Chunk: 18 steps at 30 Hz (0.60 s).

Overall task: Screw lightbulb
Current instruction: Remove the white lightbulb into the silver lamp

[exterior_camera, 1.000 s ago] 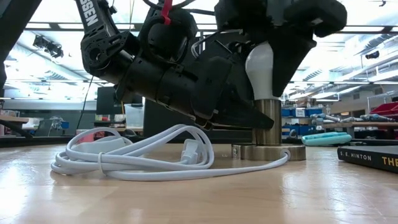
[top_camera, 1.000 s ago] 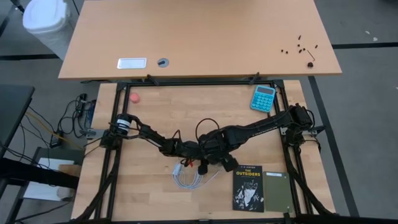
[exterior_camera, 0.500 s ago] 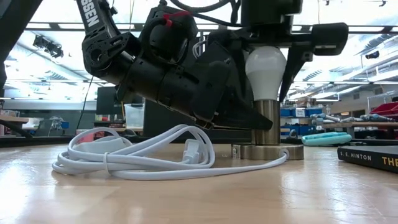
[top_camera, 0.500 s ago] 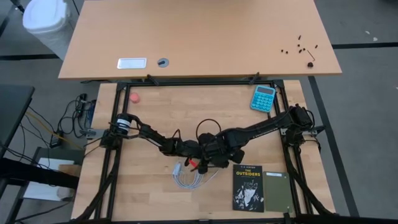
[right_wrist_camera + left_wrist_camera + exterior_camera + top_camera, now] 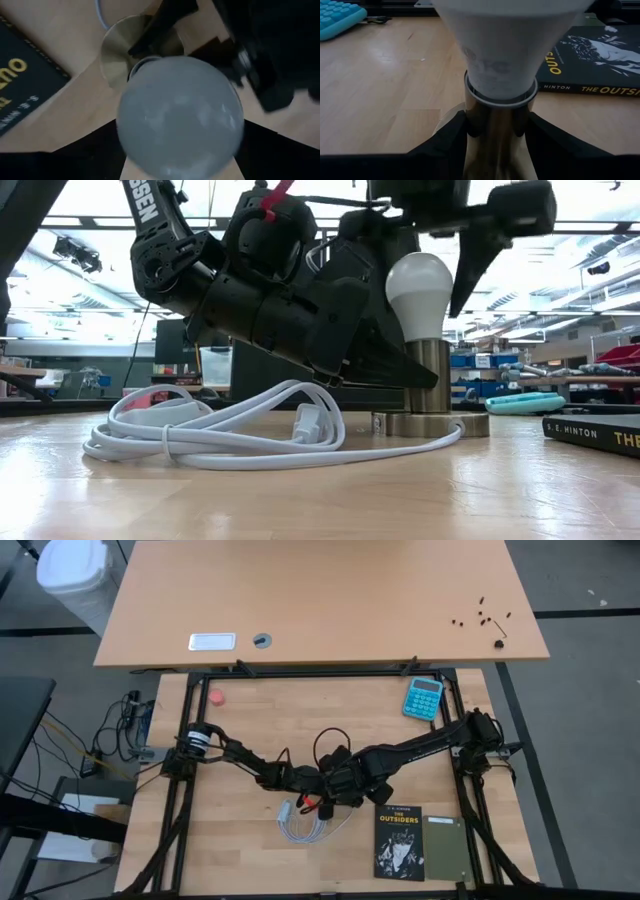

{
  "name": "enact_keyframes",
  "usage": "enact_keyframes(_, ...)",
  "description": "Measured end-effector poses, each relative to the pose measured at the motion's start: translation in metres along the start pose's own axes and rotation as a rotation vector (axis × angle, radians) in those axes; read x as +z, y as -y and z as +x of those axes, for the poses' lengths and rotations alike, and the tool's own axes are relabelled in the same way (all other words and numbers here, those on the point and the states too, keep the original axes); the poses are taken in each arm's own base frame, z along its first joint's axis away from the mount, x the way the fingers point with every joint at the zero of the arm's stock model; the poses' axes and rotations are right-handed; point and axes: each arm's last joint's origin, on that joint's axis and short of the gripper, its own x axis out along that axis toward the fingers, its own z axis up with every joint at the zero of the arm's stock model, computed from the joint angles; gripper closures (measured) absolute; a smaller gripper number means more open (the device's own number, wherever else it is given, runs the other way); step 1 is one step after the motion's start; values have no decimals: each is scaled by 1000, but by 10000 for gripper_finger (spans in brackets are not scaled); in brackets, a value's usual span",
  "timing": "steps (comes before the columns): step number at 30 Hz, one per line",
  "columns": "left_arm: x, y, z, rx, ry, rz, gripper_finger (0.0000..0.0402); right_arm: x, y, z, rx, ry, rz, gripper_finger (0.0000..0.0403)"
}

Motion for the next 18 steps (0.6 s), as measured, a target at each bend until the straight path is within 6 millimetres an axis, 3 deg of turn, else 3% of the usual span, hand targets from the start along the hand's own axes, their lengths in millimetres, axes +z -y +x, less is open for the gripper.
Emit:
enact_keyframes(5, 0, 0, 0, -2, -1, 0, 223, -7, -9, -12, 52, -97, 144, 77)
enact_keyframes(12, 0, 0, 0, -1, -1, -5, 223, -14, -17, -20, 160, -191, 683, 82)
enact_keyframes(18, 0, 0, 0, -1, -1, -32, 223, -7, -19, -21, 127, -178, 1101, 80)
